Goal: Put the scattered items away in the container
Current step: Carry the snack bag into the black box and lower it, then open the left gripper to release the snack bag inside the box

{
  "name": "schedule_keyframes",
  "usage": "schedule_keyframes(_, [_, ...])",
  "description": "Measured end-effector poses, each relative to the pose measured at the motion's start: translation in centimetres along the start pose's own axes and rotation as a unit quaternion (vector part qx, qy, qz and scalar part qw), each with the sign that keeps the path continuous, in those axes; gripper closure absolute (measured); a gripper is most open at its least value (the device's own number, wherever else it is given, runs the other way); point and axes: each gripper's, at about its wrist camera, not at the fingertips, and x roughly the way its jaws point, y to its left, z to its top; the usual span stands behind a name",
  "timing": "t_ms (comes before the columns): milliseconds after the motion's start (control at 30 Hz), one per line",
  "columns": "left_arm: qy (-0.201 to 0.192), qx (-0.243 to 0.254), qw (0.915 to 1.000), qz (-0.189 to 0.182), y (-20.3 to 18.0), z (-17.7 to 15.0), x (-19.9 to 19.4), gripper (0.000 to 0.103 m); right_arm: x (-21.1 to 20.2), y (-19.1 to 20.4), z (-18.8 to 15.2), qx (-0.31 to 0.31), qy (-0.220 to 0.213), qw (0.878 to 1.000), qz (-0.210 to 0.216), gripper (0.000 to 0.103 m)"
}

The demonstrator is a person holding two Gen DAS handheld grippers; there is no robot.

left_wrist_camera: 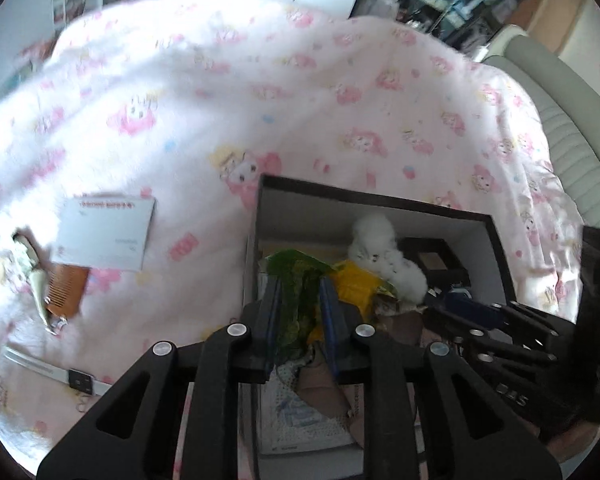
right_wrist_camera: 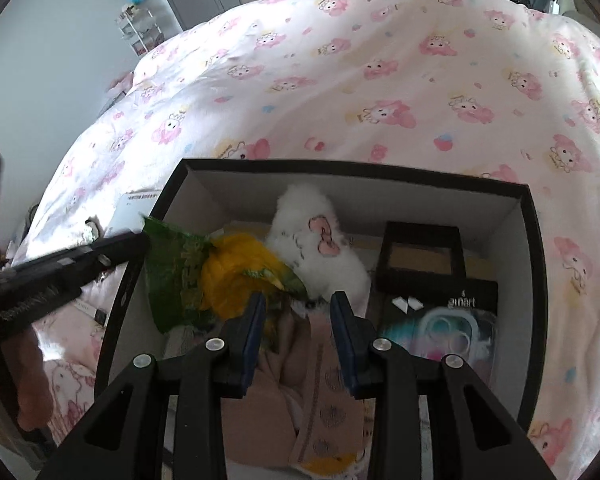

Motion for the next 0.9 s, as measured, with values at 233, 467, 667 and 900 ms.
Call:
schedule_keyframes(233, [0.089, 0.065, 0.9934, -0.033, -3.0, -2.6, 3.1, 0.085, 1.0, 0.9, -0.5, -0.009, 0.033, 0.999, 0.026, 0.073])
schedule_keyframes(467, [0.124, 0.041, 0.9906, -0.042, -3.1, -2.1, 7.0, 0.086, 2.4, -0.7, -0.3, 0.002, 0.048, 0.999, 0.0, 0.073])
schedule_keyframes(667, [0.112, 0.013, 0.9927, -0.043, -1.8, -0.3, 7.7, 0.086, 2.8, -1.1, 0.2, 0.007, 0.048, 0.999, 0.002, 0.073])
schedule_keyframes(900, [0.091, -0.007, 0.9949, -0.044, -1.1, 0.7, 7.6, 0.086, 2.7, -1.7, 0.6, 0.017, 0.038, 0.999, -0.013, 0.073])
